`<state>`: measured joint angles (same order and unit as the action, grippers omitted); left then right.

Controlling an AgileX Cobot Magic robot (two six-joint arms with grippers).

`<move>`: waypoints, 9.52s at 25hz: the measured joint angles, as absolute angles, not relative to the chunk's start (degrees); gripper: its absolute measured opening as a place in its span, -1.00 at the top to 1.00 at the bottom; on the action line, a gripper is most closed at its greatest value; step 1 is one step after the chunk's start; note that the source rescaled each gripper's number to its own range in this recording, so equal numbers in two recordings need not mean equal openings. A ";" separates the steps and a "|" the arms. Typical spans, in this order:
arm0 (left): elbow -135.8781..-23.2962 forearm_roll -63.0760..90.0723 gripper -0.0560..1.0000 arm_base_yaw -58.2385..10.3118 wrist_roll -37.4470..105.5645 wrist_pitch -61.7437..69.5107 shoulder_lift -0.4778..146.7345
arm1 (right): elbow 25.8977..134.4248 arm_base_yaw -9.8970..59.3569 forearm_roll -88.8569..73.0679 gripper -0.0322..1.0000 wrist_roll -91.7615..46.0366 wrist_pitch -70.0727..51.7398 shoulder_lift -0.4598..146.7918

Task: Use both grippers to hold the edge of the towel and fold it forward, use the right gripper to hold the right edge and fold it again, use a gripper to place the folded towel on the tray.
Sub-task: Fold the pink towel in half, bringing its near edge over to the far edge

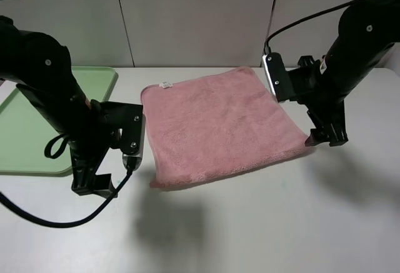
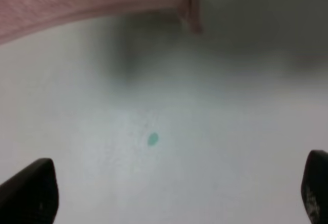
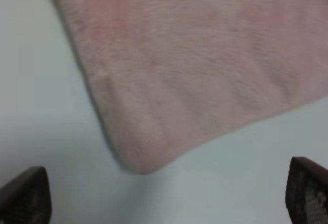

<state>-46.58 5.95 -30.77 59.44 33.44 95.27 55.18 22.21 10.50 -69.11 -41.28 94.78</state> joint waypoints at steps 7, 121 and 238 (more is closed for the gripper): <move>-46.68 5.77 -0.86 -35.01 59.47 31.05 96.20 | 55.05 22.21 12.98 -1.00 -71.79 -40.38 100.47; -66.50 -1.34 0.88 -46.65 35.03 30.83 119.37 | 55.11 18.63 -1.86 0.94 -84.45 -29.35 112.59; -66.45 5.52 0.89 -44.10 28.91 43.79 100.95 | 69.29 19.07 -0.31 0.94 -70.99 -58.65 98.52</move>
